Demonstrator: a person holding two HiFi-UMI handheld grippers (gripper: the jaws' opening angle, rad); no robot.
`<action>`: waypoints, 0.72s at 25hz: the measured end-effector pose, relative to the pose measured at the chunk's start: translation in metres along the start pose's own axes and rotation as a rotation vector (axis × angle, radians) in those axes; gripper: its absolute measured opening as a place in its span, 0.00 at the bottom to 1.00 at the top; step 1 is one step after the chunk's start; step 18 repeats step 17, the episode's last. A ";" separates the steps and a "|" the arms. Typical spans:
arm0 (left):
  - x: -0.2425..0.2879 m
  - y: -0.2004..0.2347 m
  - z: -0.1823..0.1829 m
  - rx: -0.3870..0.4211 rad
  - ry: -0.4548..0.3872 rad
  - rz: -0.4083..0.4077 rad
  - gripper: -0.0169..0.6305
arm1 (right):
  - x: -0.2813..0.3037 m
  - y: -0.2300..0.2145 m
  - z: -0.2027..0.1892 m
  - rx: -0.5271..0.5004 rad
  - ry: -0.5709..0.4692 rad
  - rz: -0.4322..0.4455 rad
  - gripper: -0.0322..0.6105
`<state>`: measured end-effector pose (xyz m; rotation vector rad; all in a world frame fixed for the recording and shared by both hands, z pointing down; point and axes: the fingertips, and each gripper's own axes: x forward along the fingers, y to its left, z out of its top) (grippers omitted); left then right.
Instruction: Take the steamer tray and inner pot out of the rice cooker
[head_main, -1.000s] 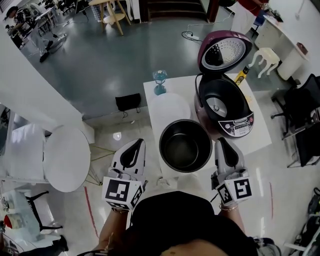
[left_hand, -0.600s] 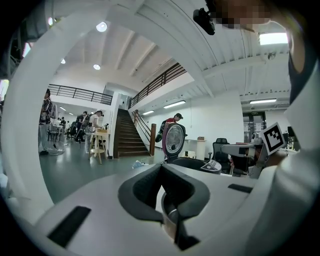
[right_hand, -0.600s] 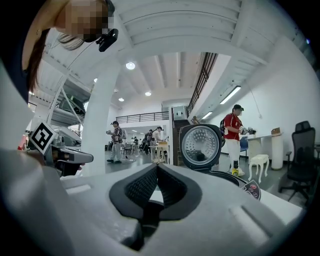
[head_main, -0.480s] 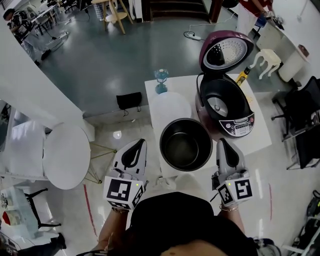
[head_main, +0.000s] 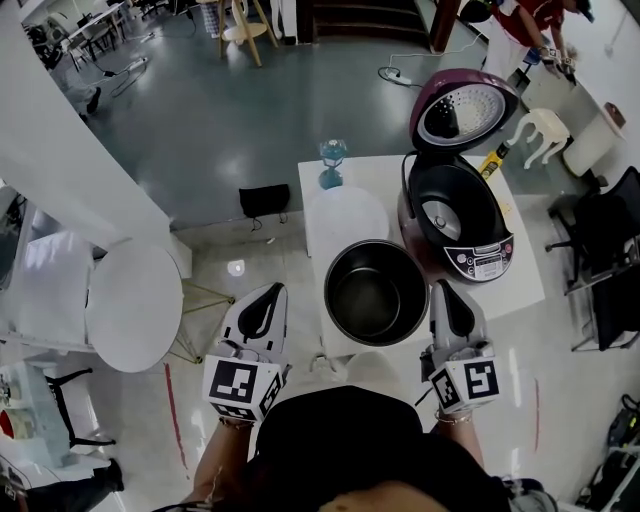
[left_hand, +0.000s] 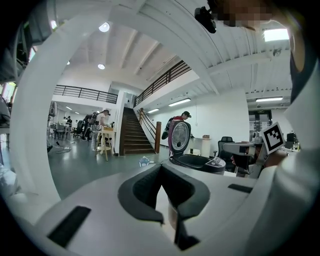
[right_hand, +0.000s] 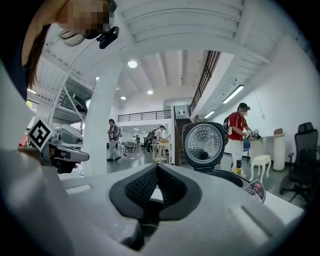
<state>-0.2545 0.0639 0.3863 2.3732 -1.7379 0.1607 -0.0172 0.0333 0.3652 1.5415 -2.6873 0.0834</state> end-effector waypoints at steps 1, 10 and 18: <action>0.001 0.000 -0.001 0.001 0.004 -0.001 0.03 | 0.001 -0.001 0.000 0.001 0.001 -0.001 0.06; 0.006 0.001 -0.003 0.007 0.015 0.008 0.03 | 0.006 -0.006 0.002 -0.001 0.003 0.002 0.06; 0.014 -0.005 -0.003 0.010 0.022 0.005 0.03 | 0.006 -0.016 -0.002 0.002 0.012 -0.005 0.06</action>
